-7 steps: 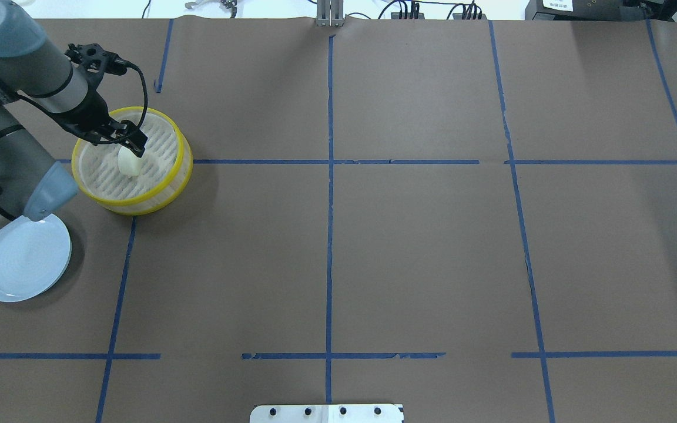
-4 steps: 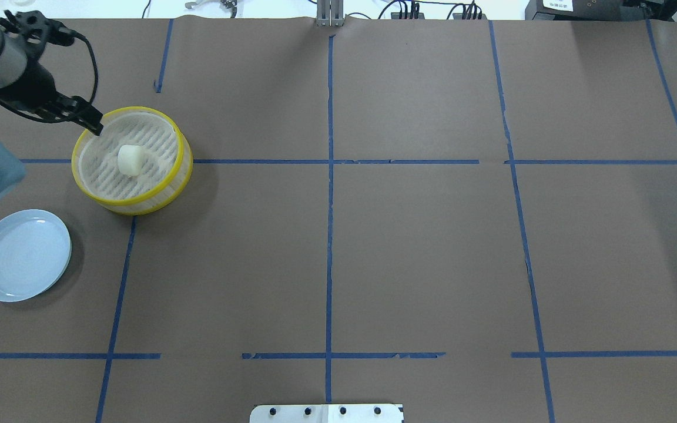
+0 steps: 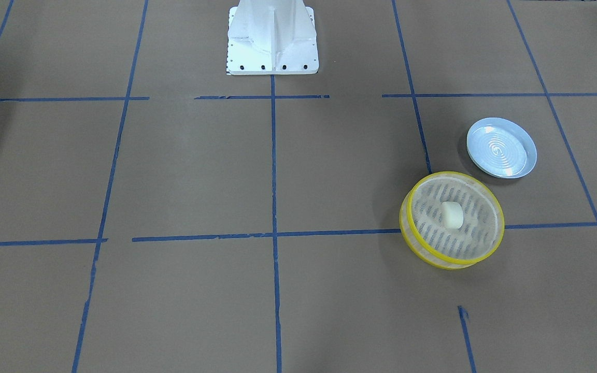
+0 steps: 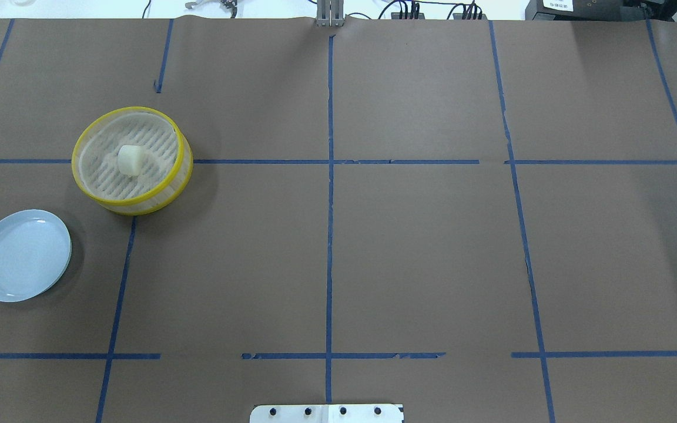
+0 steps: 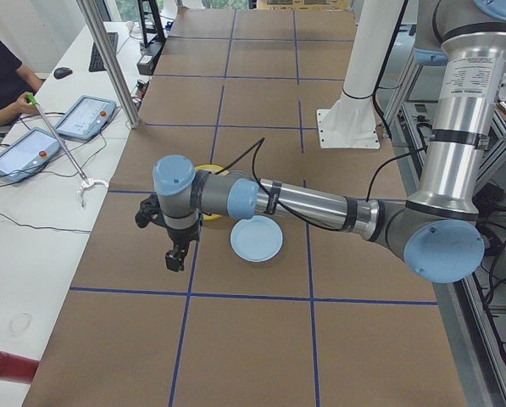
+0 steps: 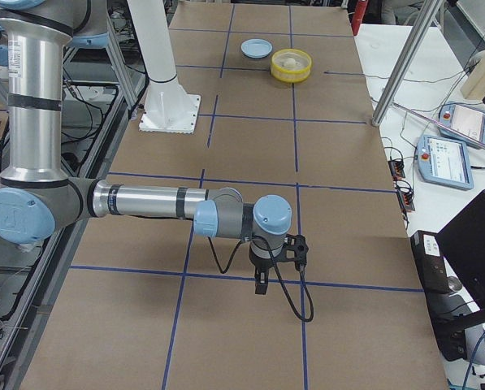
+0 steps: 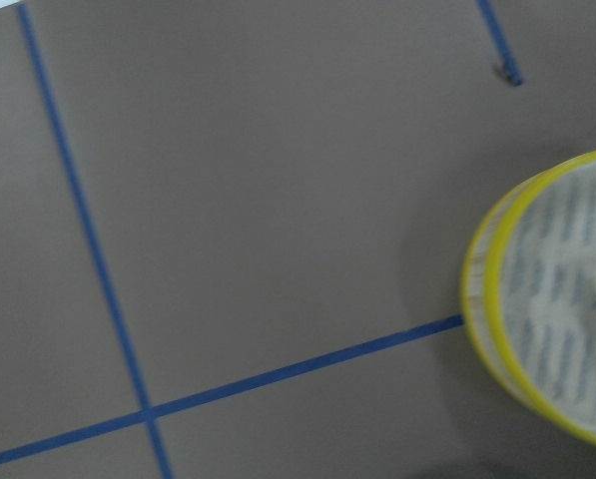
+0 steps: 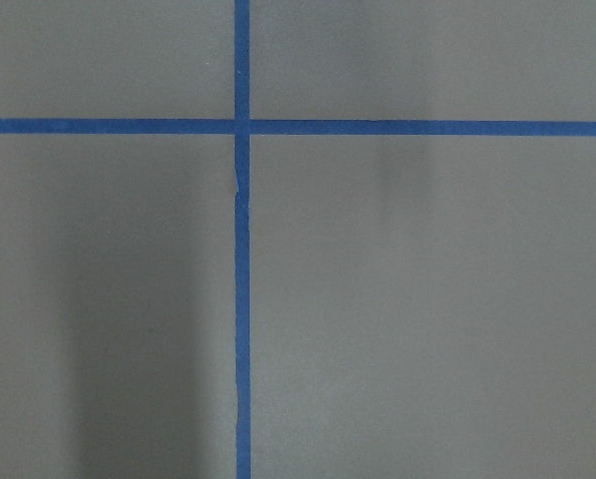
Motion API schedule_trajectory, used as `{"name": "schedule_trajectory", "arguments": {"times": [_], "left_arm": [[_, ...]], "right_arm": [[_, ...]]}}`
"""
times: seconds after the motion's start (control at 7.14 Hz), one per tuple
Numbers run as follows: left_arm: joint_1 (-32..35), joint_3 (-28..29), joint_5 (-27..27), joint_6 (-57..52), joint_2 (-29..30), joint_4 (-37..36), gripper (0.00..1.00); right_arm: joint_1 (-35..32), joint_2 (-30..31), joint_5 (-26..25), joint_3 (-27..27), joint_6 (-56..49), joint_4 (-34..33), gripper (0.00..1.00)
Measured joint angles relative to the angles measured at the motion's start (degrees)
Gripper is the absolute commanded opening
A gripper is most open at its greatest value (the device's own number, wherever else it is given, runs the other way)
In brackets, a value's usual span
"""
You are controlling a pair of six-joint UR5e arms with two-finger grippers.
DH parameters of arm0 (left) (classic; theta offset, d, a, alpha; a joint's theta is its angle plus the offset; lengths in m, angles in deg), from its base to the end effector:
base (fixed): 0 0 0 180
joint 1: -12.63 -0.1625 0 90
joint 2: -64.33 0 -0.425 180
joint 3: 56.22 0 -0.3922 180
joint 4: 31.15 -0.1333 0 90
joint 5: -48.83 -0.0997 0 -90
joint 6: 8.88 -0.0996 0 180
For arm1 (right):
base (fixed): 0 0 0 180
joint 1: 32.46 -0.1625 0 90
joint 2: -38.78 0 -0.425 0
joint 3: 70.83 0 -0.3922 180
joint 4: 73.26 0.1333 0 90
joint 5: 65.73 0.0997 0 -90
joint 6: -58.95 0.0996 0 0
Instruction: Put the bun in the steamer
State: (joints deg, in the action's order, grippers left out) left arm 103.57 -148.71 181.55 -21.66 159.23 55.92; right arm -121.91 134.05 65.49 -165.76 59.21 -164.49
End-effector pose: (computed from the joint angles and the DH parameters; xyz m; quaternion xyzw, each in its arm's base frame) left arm -0.0744 -0.5292 0.6007 0.0795 0.3570 0.1101 0.9242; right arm 0.0633 -0.4514 0.6657 -0.0153 -0.3519 0.0025 0.9359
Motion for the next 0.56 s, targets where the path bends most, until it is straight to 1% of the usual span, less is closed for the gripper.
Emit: {"name": "schedule_trajectory", "arguments": {"times": [0.28, 0.56], "left_arm": [[0.79, 1.13, 0.08, -0.54, -2.40, -0.11, 1.00], [0.69, 2.43, 0.08, 3.24, -2.71, 0.16, 1.00]], "right_arm": [[0.04, 0.00, 0.00, 0.00, 0.00, 0.00, 1.00], [0.00, 0.00, 0.00, 0.00, 0.00, 0.00, 1.00]]}}
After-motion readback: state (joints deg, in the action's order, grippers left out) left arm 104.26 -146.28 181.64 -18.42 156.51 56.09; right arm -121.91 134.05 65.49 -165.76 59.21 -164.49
